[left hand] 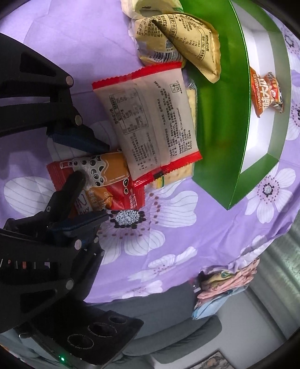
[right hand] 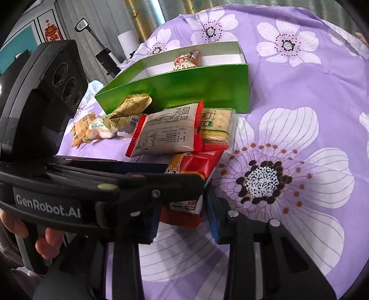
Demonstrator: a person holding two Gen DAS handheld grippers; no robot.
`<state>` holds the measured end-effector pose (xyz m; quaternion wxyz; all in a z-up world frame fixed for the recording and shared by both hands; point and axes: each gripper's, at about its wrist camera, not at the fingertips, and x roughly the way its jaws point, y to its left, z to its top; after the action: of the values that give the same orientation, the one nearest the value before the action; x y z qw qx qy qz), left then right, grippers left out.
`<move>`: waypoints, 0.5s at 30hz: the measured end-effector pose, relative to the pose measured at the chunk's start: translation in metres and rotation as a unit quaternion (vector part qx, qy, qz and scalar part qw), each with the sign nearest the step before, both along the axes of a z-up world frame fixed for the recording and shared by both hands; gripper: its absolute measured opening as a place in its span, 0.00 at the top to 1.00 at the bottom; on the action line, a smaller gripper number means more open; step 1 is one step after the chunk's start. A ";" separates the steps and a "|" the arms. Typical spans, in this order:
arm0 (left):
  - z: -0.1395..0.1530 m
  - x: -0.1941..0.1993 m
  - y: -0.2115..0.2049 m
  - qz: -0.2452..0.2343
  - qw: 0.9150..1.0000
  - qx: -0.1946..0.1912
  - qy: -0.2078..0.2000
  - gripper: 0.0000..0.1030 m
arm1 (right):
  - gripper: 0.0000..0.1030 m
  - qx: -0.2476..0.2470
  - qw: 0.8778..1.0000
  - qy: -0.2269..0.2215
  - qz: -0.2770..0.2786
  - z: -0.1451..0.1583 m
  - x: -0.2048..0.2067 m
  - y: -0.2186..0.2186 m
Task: Organize snacks
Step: 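Grasp the red wafer packet with the right gripper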
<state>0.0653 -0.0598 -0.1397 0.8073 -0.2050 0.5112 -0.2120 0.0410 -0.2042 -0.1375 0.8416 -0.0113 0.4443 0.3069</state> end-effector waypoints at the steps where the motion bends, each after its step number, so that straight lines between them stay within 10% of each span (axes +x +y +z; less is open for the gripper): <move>1: 0.001 -0.001 0.001 0.000 1.000 -0.003 -0.001 0.52 | 0.69 -0.001 1.000 -0.002 -0.001 0.000 -0.001 0.000; 15: 0.037 -0.036 0.000 -0.006 0.999 -0.027 -0.044 0.52 | 0.79 0.020 0.999 -0.027 -0.018 0.032 -0.034 -0.018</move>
<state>0.0290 -0.0595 -0.1032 0.8220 -0.2135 0.4704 -0.2396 0.0067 -0.2224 -0.1052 0.8585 0.0052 0.4156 0.3005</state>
